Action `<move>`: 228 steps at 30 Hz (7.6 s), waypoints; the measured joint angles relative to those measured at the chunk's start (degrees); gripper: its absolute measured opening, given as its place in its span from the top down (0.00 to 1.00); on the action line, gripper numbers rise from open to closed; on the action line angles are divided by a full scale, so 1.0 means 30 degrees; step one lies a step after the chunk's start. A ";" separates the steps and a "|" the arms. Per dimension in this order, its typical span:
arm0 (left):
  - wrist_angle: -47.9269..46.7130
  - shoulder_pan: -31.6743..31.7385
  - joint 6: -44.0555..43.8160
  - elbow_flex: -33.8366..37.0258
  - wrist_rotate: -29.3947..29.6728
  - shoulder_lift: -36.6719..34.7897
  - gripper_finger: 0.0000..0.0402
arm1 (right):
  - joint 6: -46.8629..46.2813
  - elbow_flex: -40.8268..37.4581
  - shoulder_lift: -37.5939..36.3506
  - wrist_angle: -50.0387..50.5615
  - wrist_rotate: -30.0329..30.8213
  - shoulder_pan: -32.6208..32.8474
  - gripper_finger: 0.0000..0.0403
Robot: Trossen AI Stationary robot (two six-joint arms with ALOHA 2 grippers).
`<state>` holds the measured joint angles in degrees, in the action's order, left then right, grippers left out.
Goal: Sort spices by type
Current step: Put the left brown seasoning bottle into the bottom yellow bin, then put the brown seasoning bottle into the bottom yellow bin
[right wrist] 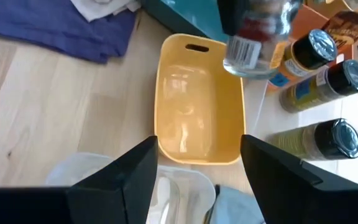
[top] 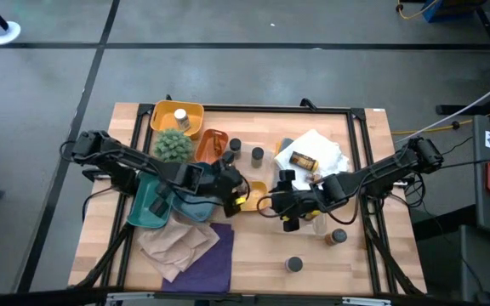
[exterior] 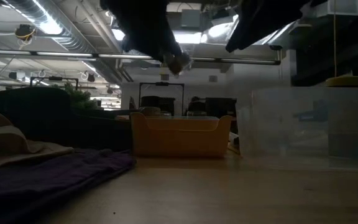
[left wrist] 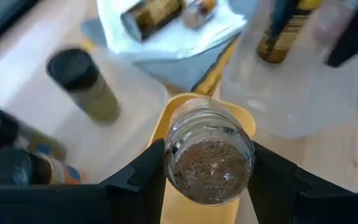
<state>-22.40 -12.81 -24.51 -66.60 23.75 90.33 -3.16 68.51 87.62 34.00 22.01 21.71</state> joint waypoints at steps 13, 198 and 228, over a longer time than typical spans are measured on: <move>-0.0795 0.1224 -0.3011 0.0229 -0.3205 0.2426 0.58 | 0.0000 0.0000 0.0005 0.0144 -0.0024 0.0000 0.43; -0.2824 0.1890 -0.1837 -0.1192 -0.5078 0.3138 0.39 | -0.7144 -0.5872 -0.2909 0.7854 -0.6180 -0.9974 0.43; -0.2832 0.1890 -0.1837 -0.1185 -0.5077 0.3138 0.39 | -0.6359 -0.5869 -0.1199 0.7408 -0.6202 -0.9974 0.43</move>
<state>-30.89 -7.14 -30.02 -70.15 8.52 99.74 -22.24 50.90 84.02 56.23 3.40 -8.21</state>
